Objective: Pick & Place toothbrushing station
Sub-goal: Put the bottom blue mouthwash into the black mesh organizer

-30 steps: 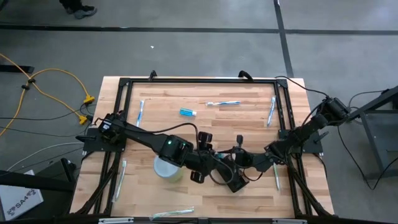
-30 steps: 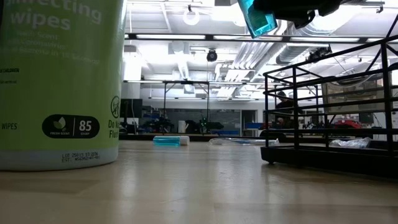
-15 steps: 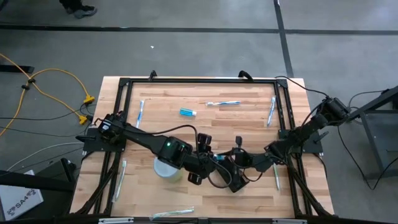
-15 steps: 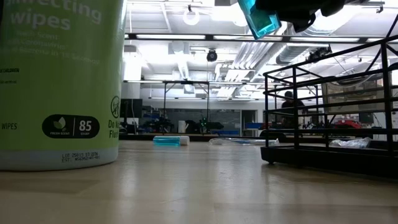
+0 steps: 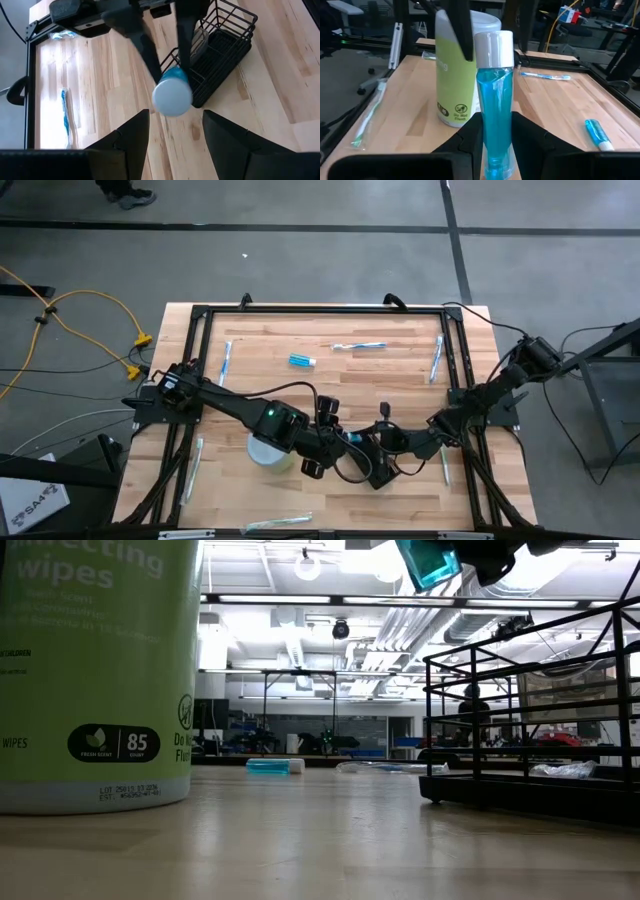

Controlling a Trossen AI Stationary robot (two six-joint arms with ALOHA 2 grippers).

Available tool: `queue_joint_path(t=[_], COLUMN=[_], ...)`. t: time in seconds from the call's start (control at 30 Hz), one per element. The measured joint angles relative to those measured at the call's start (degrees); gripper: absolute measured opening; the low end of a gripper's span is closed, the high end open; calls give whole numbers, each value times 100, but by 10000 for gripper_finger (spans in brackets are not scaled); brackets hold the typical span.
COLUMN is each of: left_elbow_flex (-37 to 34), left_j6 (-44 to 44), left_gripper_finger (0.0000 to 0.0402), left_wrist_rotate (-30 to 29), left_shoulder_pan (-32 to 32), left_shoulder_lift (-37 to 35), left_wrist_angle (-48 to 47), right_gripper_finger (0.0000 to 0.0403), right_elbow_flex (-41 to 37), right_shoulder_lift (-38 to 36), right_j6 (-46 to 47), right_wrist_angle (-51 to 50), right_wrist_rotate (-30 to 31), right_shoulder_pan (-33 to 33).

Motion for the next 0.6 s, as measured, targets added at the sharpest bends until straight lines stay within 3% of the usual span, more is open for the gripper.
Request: queue_joint_path(t=[0.6], left_elbow_flex=[0], left_j6=[-97], left_gripper_finger=[175], left_wrist_rotate=[62], left_shoulder_pan=[-7], left_shoulder_lift=[0], left_wrist_angle=[29], right_gripper_finger=[80], right_elbow_flex=[-2], right_shoulder_lift=[0], right_j6=[77], right_wrist_angle=[312], right_wrist_rotate=[-82], right_shoulder_pan=[236])
